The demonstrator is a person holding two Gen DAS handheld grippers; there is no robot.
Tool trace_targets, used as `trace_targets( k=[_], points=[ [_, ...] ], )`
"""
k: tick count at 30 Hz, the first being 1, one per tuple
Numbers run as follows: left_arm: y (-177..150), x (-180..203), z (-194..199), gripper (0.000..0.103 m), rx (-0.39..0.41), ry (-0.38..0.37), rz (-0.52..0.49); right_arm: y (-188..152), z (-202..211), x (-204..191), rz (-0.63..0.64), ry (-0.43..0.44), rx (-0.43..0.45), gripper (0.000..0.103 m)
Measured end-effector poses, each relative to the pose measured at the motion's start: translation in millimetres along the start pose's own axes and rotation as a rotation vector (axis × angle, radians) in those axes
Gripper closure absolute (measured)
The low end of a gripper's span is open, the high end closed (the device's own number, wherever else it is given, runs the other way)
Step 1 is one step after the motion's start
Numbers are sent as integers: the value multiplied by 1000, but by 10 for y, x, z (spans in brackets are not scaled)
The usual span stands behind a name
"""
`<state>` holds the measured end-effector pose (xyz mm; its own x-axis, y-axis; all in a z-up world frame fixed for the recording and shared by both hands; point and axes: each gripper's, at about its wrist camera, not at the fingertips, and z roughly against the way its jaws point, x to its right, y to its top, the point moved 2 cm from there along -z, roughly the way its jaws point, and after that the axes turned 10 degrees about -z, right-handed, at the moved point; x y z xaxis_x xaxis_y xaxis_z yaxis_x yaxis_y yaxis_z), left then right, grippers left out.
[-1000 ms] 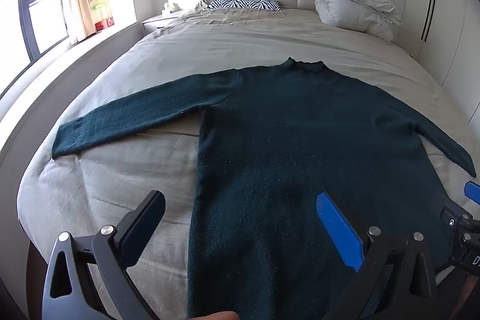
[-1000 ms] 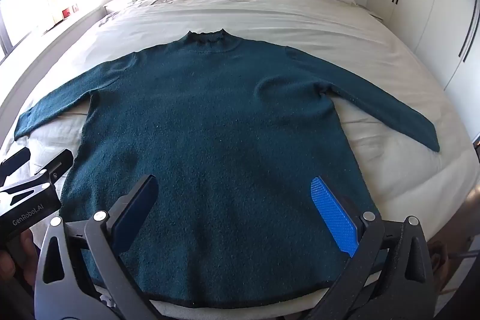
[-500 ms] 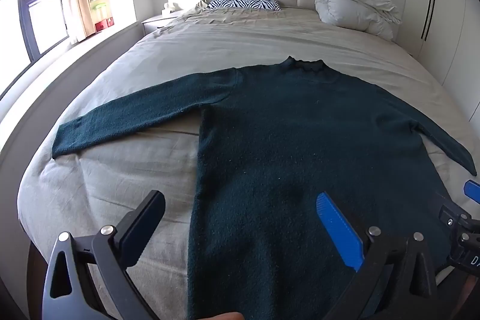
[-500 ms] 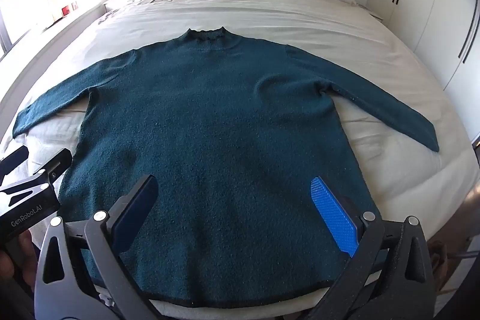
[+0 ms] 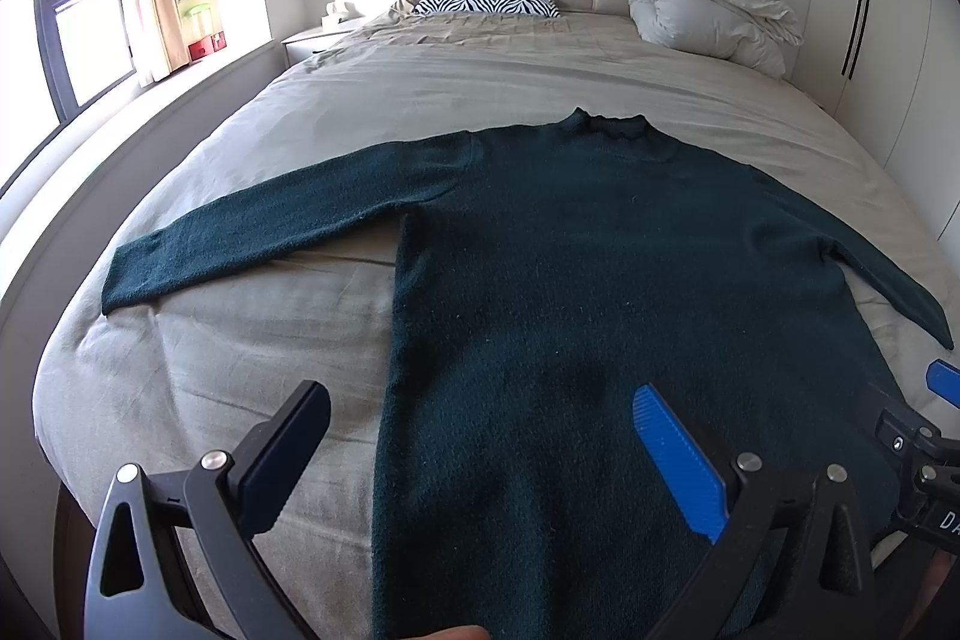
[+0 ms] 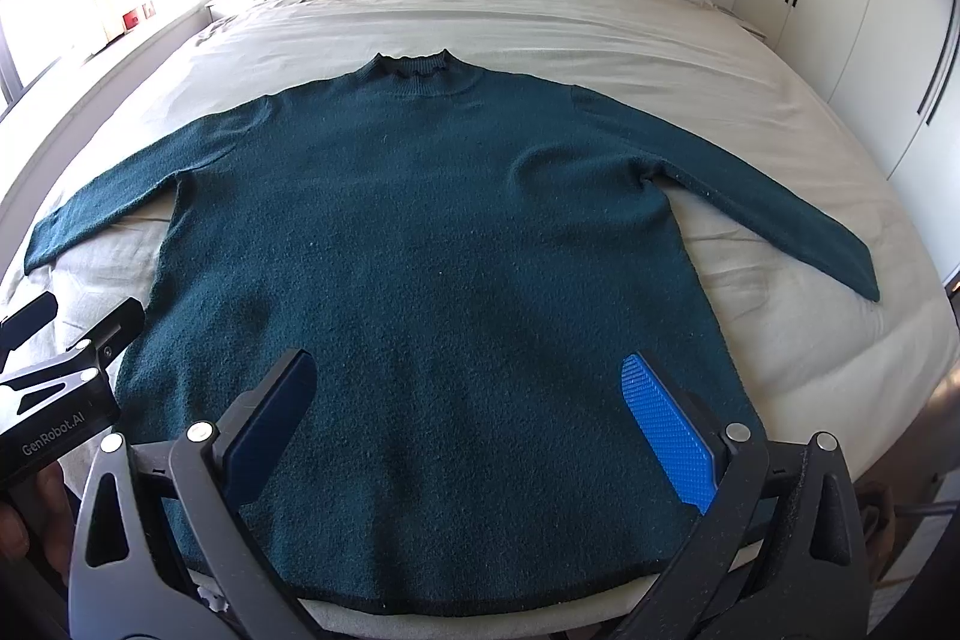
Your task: Fold small clothes
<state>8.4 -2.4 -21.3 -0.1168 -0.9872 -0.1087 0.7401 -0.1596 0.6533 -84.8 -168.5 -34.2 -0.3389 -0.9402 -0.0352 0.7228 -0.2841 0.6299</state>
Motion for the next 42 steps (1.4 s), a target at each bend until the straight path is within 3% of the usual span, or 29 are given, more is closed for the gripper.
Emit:
trace_targets(
  k=[34,35,42],
  points=[
    [-169,107,-37,0,-9,0,-1,-82,-57,-4,1,-2,-10,0],
    [-59,51,-42,0,-10,-2,-2,-77,-61,-7,1,-2,-11,0],
    [-72,47,-59,0,-14,-5,-3,-79,-66,-10,1,-2,-13,0]
  ],
)
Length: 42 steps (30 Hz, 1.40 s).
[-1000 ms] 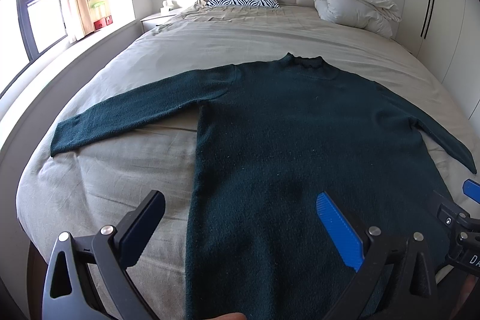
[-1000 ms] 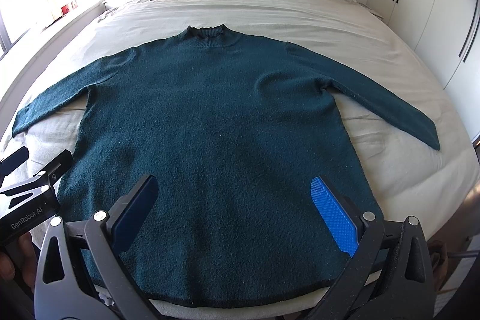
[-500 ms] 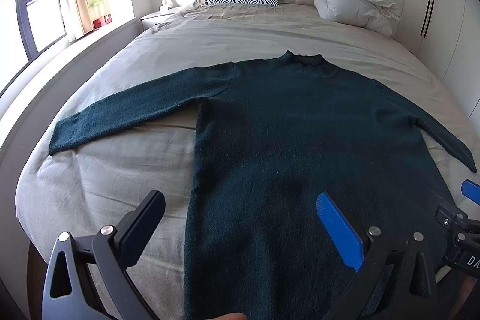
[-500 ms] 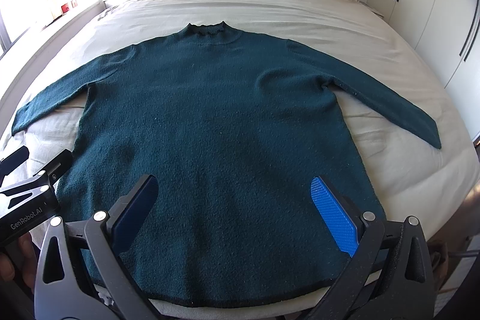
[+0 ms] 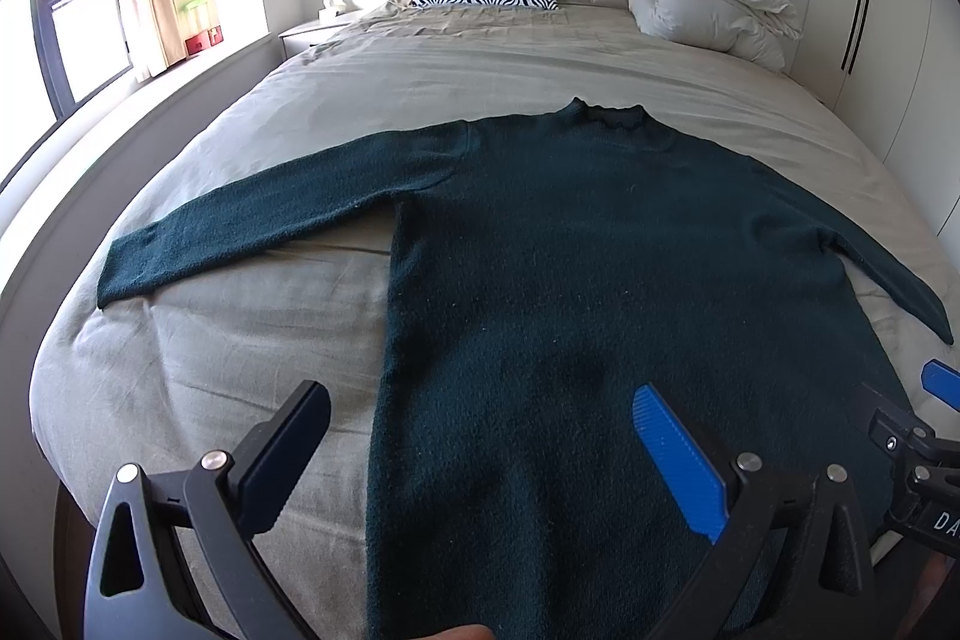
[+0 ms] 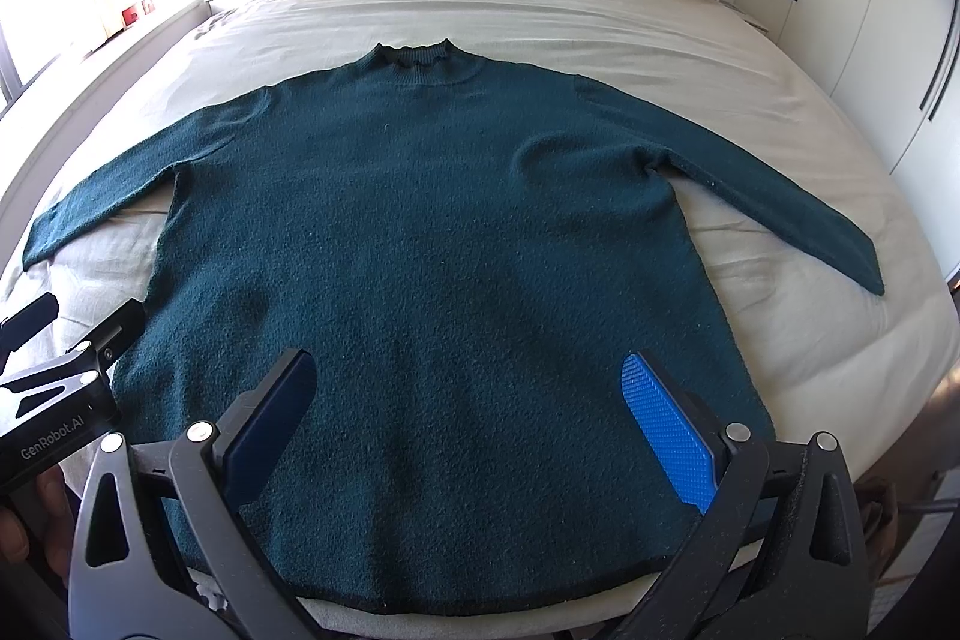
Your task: Fold small clothes
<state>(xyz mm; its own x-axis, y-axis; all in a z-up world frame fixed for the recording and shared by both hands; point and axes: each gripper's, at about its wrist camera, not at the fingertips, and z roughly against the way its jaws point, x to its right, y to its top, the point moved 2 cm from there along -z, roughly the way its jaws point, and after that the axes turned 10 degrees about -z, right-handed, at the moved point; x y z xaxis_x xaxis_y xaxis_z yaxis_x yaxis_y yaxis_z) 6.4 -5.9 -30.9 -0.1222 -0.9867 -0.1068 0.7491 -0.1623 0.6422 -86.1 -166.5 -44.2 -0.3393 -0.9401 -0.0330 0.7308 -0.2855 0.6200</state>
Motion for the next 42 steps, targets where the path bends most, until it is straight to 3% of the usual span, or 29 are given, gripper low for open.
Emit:
trace_targets(
  k=[24,29,37,42],
  points=[
    [18,-24,-63,0,-24,-27,2,7,-61,-70,11,-10,-27,0],
    [-15,-50,-72,0,13,-31,-18,6,-108,-83,12,-7,-38,0],
    [-30,-403,-304,0,-38,-227,107,63,-205,-143,6,31,-58,0],
    [-62,-869,-419,0,-1,-198,220,112,-197,-257,10,85,-47,0]
  ],
)
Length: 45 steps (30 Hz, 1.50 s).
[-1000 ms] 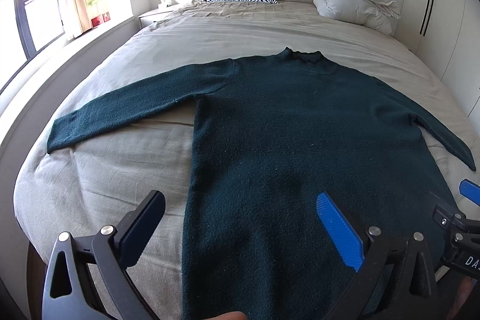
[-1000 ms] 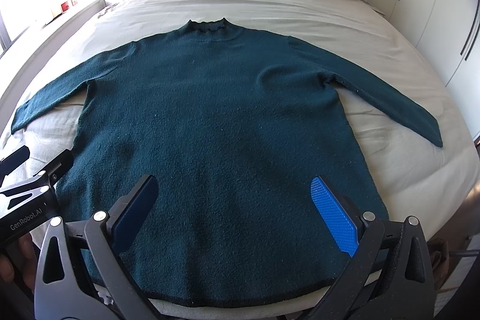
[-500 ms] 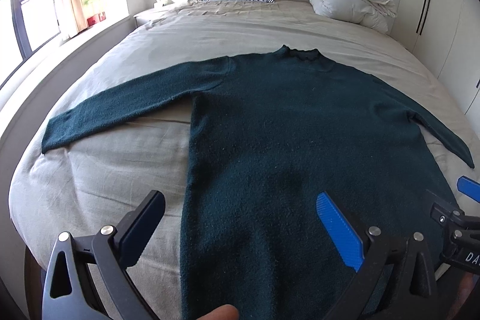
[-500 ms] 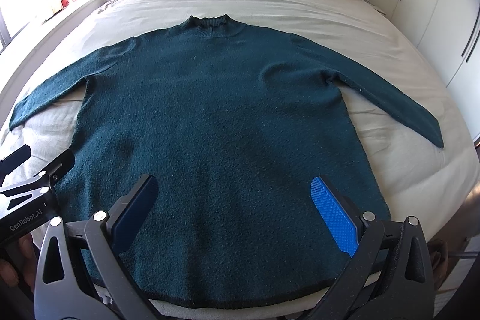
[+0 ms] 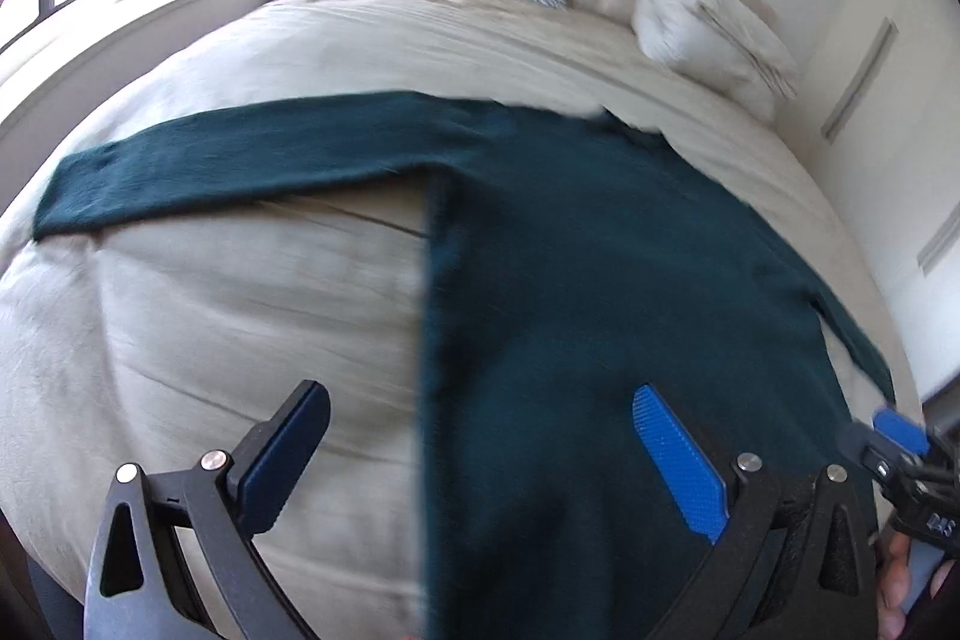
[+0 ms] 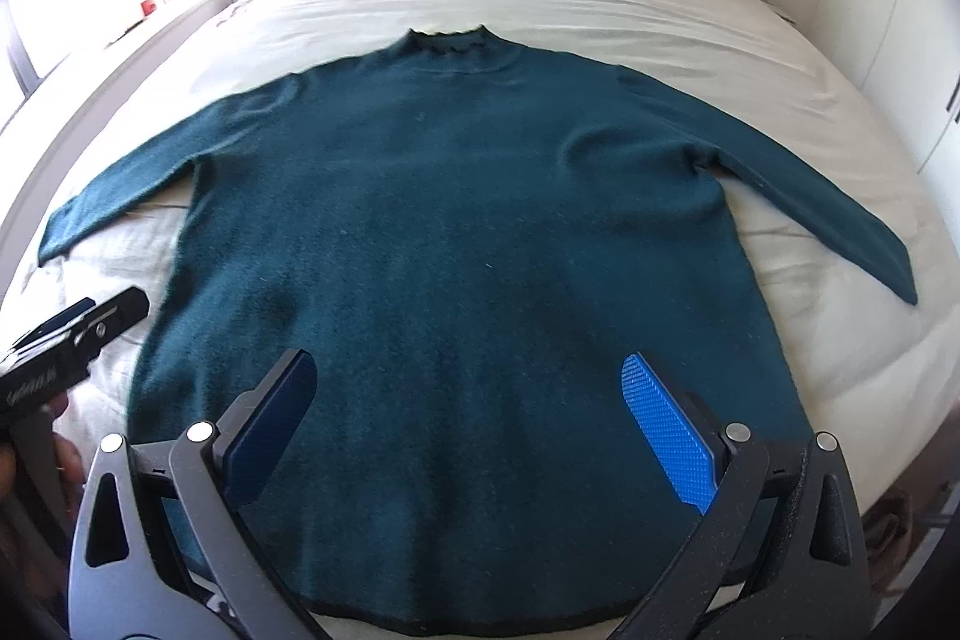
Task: Fold small clothes
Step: 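Grasp the sweater sleeve cuff with the left gripper and lift it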
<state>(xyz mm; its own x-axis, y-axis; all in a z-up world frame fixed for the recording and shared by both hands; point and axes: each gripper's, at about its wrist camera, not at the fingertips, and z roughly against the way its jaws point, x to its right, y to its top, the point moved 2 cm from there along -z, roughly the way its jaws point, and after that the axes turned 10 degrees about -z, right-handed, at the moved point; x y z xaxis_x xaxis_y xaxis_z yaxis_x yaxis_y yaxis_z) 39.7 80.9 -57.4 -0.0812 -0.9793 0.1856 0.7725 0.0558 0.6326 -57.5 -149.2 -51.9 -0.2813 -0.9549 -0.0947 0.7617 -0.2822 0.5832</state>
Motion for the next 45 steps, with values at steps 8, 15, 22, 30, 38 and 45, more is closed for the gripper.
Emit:
trace_targets(
  k=[8,15,22,30,38,45],
  points=[
    [-24,-1019,-70,0,-76,-63,309,142,-17,-188,-70,225,-37,0],
    [64,-2027,44,2,84,-119,592,195,-96,-467,-66,321,-96,0],
    [26,-2774,14,21,246,-138,866,197,-225,-654,-70,362,-145,2],
    [38,-3170,-210,21,323,-130,1056,226,-318,-694,-17,335,-123,27],
    [-200,-3306,-118,22,418,-56,1242,273,-413,-601,-43,353,-122,31],
    [-114,-3258,-287,17,405,24,1202,245,-483,-531,-65,370,-134,31]
  ],
)
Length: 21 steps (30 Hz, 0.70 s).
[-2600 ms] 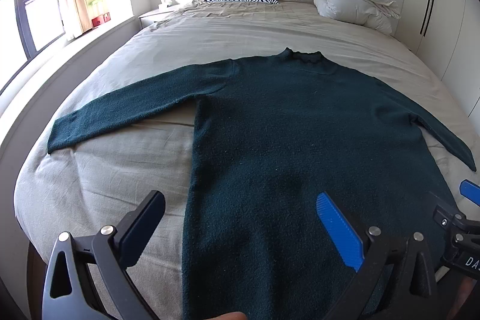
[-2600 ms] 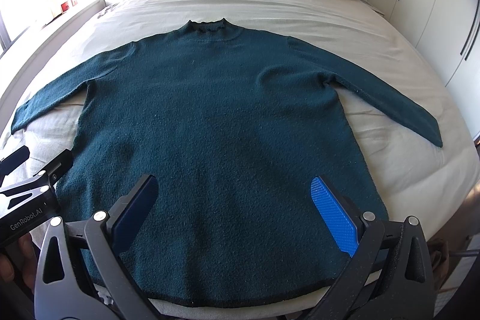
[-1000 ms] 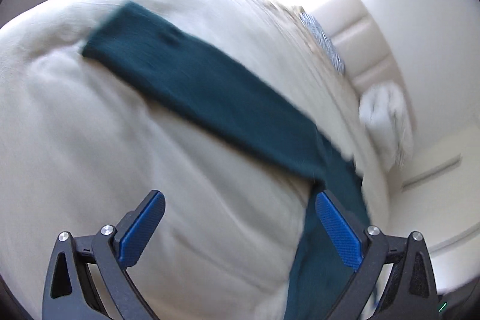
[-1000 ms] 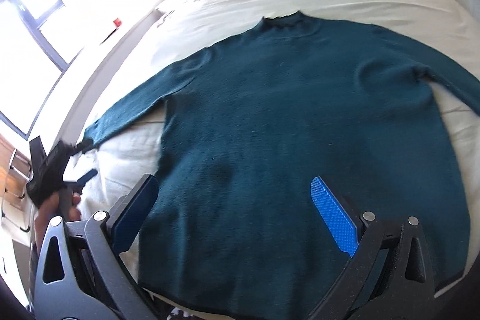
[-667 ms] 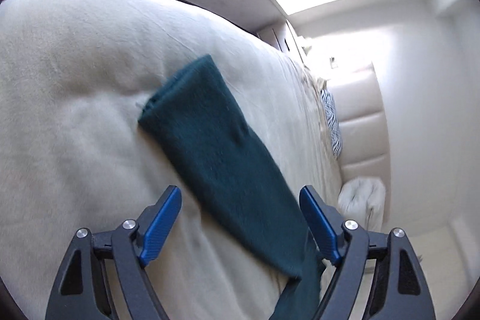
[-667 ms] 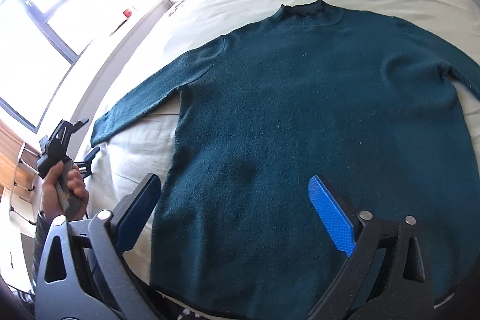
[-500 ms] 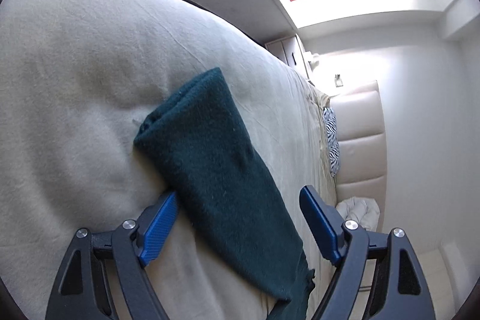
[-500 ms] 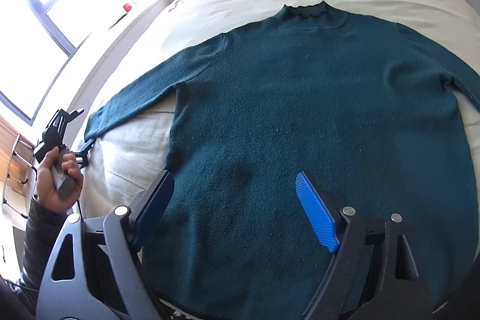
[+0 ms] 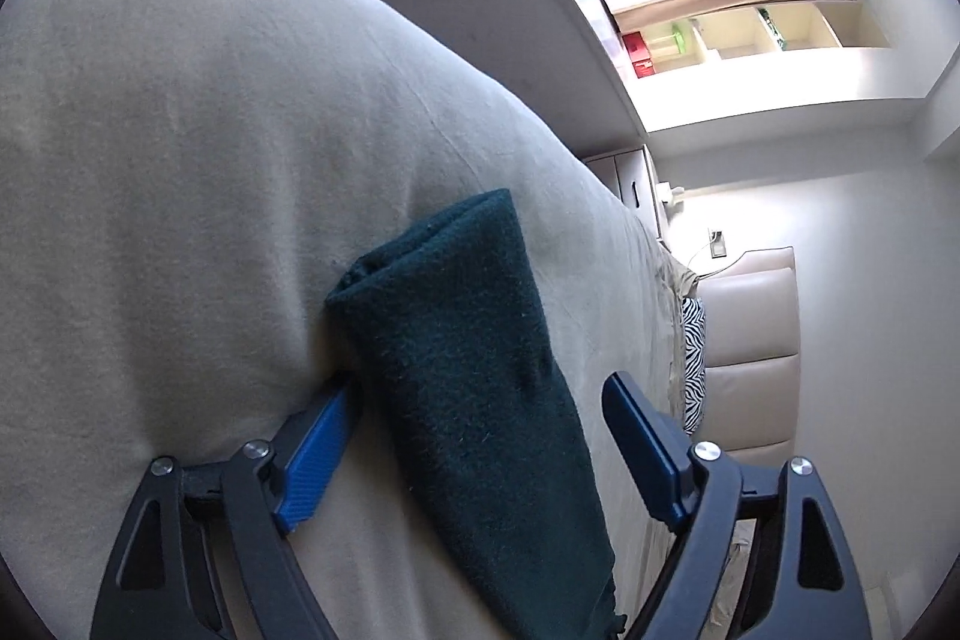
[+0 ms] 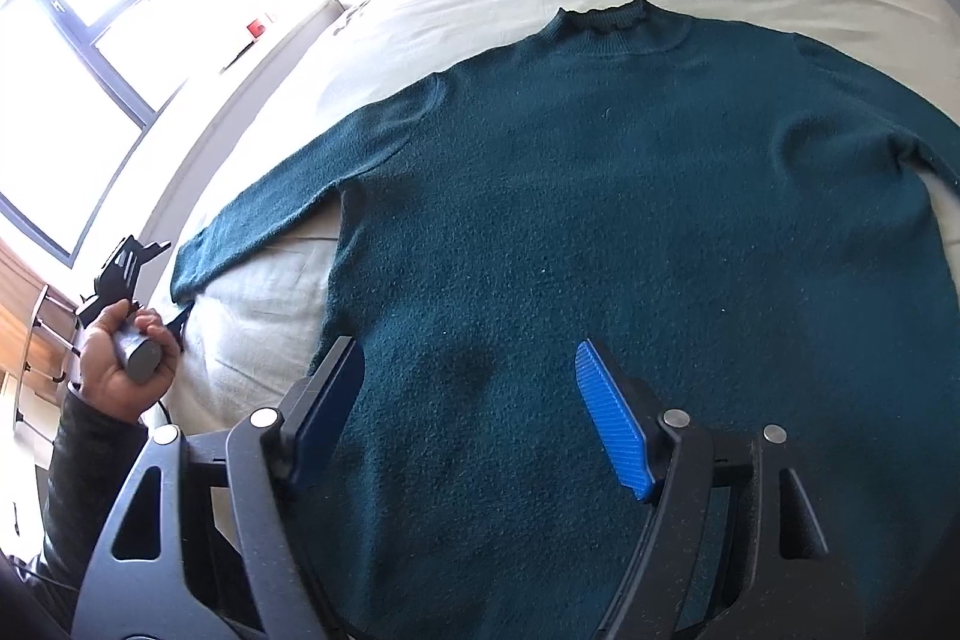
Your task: Fold small clothes
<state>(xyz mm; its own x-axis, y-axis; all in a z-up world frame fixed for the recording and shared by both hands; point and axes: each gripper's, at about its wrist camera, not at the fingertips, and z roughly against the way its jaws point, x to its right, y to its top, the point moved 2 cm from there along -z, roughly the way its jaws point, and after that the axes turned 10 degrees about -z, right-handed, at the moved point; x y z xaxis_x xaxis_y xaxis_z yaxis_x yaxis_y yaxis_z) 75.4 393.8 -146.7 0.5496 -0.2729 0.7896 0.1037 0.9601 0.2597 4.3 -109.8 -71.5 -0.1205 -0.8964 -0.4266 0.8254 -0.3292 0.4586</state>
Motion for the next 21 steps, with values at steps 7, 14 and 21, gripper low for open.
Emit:
trace_targets(
  k=[7,14,21],
  points=[
    [84,-10,-241,82,-88,-116,57,22,101,98,-8,12,43,31],
    [-220,866,-26,91,-67,-124,-330,86,154,319,-61,7,70,62],
    [-1940,2283,45,91,-100,-143,-1213,288,222,740,-191,68,68,69]
  ],
)
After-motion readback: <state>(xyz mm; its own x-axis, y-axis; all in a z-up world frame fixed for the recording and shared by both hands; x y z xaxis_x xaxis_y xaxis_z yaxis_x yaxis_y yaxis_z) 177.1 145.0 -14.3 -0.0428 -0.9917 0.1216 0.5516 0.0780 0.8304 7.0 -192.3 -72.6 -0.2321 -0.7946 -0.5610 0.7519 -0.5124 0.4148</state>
